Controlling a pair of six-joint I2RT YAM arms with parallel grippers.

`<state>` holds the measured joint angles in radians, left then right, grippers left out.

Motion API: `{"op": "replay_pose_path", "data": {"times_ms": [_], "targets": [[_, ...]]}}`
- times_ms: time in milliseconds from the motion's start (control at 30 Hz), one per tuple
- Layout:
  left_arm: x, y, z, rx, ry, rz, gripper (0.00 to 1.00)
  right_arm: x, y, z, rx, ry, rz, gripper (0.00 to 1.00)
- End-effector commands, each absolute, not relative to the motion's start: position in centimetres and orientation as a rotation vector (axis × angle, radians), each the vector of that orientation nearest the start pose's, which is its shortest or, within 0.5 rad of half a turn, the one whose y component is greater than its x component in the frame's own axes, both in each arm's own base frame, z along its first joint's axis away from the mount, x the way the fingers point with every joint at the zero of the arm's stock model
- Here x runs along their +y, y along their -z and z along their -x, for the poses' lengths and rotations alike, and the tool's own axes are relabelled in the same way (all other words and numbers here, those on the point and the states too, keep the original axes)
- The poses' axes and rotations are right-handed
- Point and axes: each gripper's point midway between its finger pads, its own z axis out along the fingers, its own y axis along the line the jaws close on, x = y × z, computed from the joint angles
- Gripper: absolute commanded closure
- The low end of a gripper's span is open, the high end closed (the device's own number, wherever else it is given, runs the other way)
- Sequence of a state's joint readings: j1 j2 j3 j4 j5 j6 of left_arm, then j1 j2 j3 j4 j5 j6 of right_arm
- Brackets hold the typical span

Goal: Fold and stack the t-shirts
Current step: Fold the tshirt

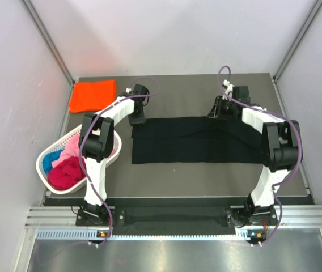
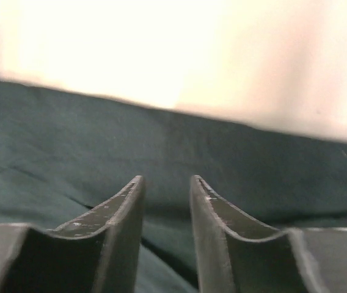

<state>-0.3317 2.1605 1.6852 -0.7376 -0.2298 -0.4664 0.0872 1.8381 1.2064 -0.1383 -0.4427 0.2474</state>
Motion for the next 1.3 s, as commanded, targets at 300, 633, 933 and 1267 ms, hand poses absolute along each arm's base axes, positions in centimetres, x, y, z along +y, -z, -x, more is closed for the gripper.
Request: {"op": "replay_pose_path", "data": {"times_ms": [300,633,933,1267], "targets": [[-12.1,-1.3,-44.4,2.727,-0.184,0.285,0.73,14.0,-3.4,-41.3,2.519,-0.497,0.069,0.71],[-11.8,-1.7,-45.0,2.72,-0.204,0.288,0.73,12.1,-5.6,-40.0,2.492,-0.333,-0.021,0.7],[-11.7,-1.4,-44.7,2.731,-0.212,0.309,0.73,12.4,-4.2,-38.9,2.506,-0.315,-0.051,0.75],[-11.4,-1.3,-44.5,2.737,-0.243,0.328,0.73,13.0,-5.4,-38.3,2.504,-0.316,-0.072,0.76]]}}
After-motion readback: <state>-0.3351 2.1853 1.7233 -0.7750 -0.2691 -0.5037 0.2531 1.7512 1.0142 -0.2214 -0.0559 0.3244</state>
